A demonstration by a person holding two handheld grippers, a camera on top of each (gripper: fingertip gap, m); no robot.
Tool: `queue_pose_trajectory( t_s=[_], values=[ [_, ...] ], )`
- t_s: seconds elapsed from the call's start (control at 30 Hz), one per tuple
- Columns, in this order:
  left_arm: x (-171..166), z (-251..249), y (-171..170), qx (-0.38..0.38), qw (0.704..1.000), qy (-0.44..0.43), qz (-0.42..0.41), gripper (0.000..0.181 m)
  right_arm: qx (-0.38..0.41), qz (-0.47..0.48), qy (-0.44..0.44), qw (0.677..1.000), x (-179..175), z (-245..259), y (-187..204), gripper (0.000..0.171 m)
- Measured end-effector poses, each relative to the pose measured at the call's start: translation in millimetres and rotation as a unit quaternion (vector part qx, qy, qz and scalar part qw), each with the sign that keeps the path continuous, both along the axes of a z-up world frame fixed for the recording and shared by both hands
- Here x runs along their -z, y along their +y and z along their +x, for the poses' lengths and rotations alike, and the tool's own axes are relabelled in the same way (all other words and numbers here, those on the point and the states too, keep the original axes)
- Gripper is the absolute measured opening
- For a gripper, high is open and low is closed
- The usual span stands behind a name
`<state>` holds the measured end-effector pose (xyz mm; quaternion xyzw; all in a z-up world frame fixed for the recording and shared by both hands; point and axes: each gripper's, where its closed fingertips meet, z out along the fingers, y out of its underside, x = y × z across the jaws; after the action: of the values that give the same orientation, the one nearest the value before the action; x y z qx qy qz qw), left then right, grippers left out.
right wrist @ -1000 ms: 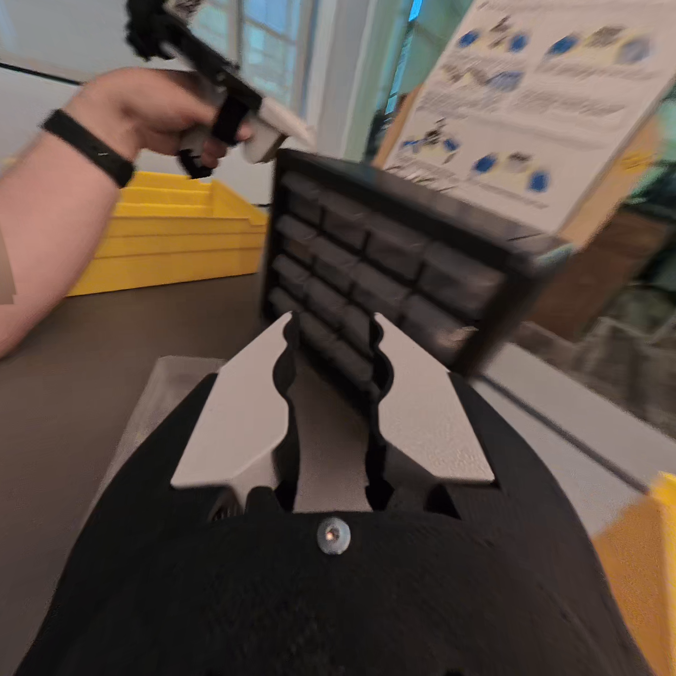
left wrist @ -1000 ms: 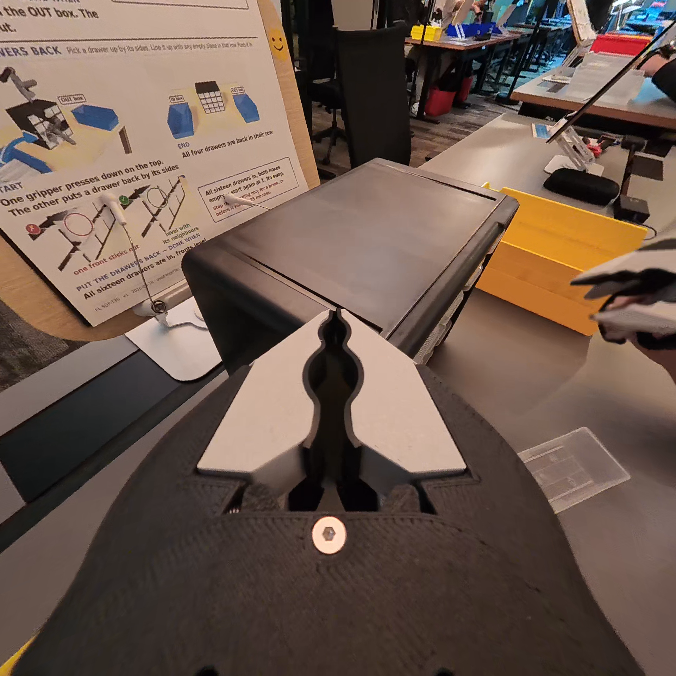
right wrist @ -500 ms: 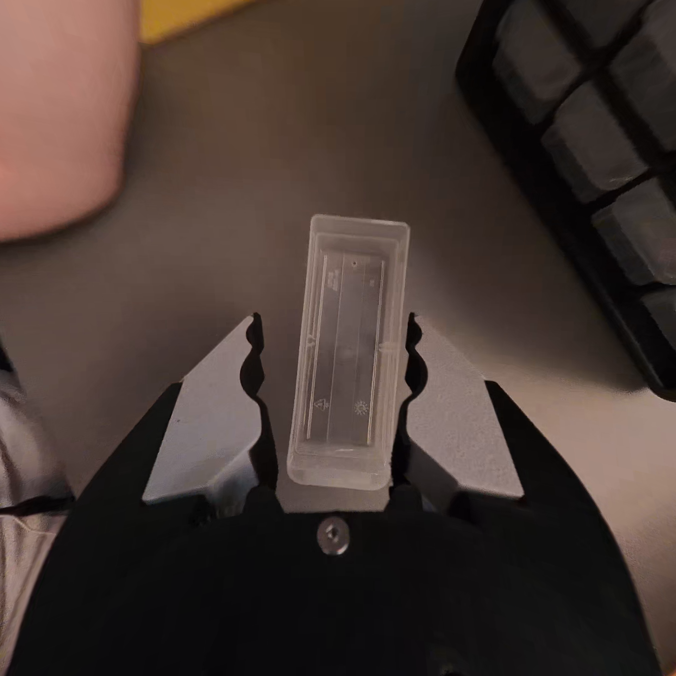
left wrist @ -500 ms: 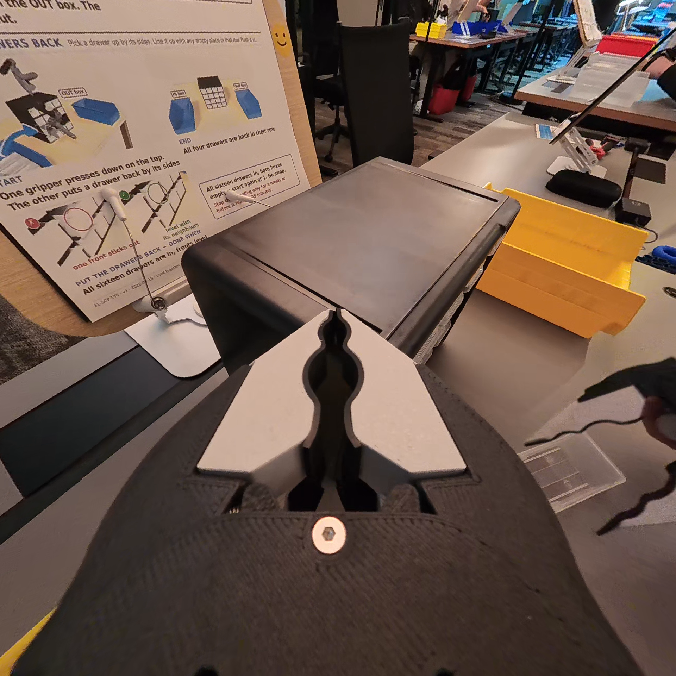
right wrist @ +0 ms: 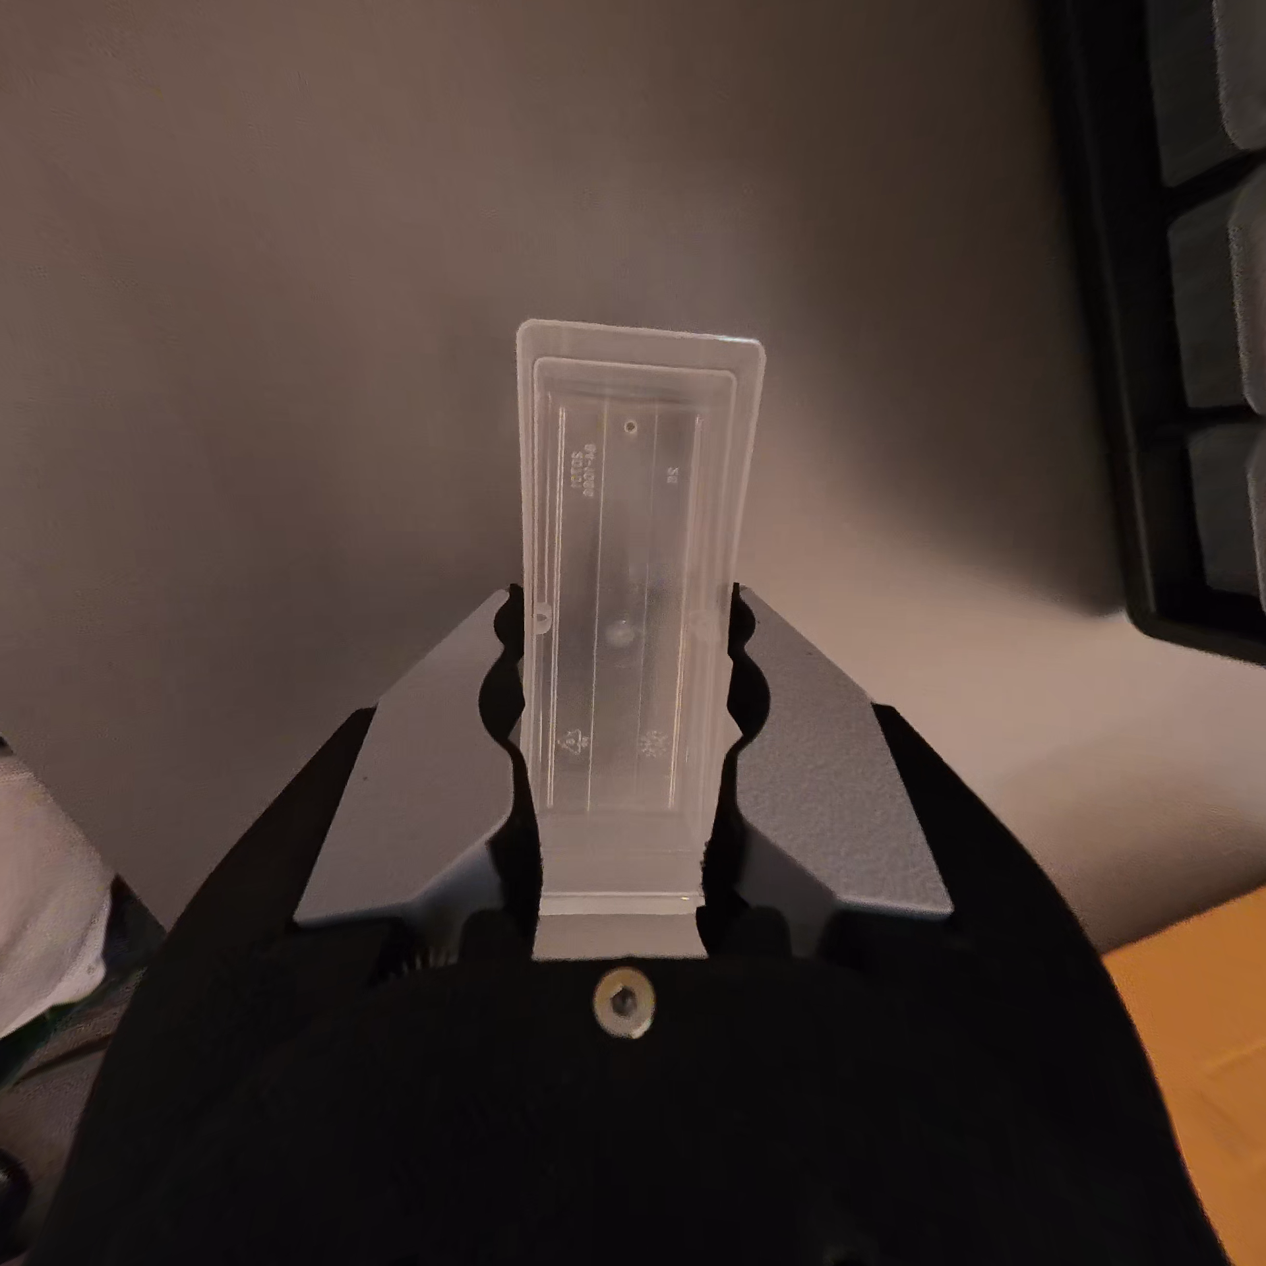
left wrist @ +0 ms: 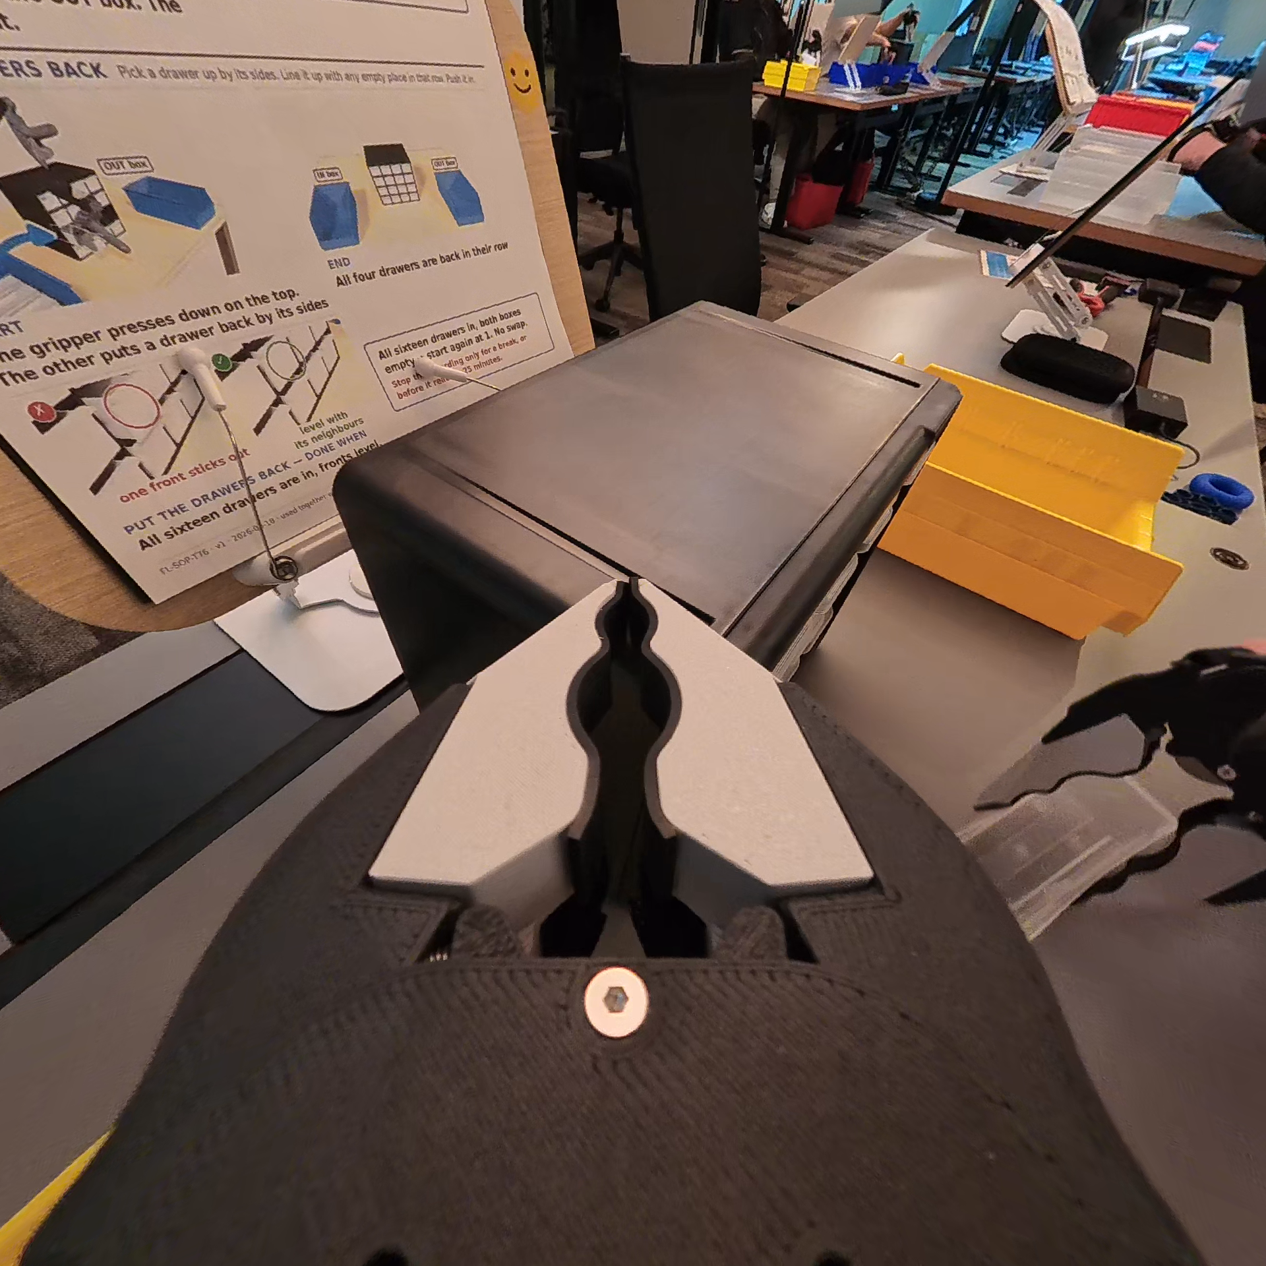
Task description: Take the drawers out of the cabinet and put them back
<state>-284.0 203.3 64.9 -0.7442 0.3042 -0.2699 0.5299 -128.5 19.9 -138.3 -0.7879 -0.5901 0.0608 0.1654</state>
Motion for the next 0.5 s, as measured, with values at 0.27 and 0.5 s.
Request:
queue_pose_trajectory(
  t_s=[0.27,0.5],
  values=[
    [0.0,0.1,0.1,-0.002,1.000,0.005,0.001,0.000,-0.020,-0.018,-0.097,0.995,2.7,66.3,-10.0,0.058],
    [0.0,0.1,0.0,-0.002,1.000,0.004,0.001,0.000,-0.074,-0.012,-0.184,0.980,6.3,89.9,-16.0,0.056]
  ],
)
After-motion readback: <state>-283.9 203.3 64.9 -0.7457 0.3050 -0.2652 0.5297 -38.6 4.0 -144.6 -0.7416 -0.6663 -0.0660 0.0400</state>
